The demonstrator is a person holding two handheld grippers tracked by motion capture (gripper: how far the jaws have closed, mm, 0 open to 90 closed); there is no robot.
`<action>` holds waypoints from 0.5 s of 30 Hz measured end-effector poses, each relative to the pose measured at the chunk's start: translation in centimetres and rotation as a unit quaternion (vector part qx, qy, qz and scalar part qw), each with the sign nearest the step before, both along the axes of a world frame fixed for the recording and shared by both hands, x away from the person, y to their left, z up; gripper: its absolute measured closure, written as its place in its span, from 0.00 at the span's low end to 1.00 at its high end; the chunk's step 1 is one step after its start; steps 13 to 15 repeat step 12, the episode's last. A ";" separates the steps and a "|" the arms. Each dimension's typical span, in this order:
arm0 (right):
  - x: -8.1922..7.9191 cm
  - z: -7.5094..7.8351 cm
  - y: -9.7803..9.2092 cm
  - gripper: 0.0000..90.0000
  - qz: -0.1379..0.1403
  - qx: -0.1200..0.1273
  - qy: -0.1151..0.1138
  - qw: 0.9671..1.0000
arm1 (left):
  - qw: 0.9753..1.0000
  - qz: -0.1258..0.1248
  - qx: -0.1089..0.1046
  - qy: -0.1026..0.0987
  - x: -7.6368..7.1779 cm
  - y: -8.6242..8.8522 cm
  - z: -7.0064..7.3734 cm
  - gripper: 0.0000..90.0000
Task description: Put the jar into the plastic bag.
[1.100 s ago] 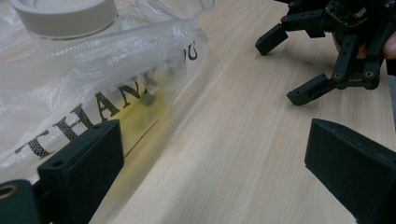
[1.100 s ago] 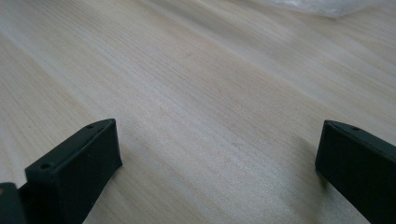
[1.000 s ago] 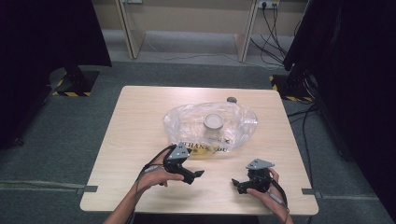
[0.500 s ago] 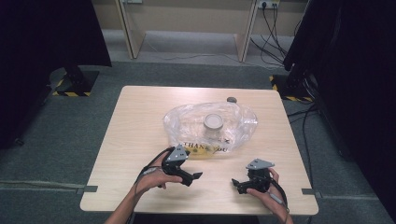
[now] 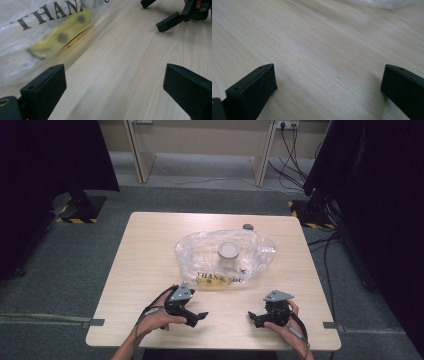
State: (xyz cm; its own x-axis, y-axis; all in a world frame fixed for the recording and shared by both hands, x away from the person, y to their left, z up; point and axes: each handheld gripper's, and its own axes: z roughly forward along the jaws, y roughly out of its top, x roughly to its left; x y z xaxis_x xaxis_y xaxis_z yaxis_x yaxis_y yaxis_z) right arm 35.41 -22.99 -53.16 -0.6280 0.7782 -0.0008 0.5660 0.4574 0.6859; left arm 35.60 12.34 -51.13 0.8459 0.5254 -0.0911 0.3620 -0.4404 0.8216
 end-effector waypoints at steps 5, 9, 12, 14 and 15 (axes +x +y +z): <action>0.0 0.0 0.0 0.00 0.000 0.000 0.000 1.000 | 1.000 0.002 0.001 0.006 -0.2 0.5 -0.4 0.05; 0.0 0.0 0.0 0.00 0.000 0.000 0.000 1.000 | 1.000 0.004 0.005 0.011 -0.2 0.7 -0.8 0.05; 0.0 0.0 0.0 0.00 0.000 0.000 0.000 1.000 | 1.000 0.008 0.008 0.012 -0.1 0.8 -1.1 0.05; 0.0 0.0 0.0 0.00 0.000 0.000 0.000 1.000 | 1.000 0.008 0.008 0.012 -0.1 0.8 -1.1 0.05; 0.0 0.0 0.0 0.00 0.000 0.000 0.000 1.000 | 1.000 0.008 0.008 0.012 -0.1 0.8 -1.1 0.05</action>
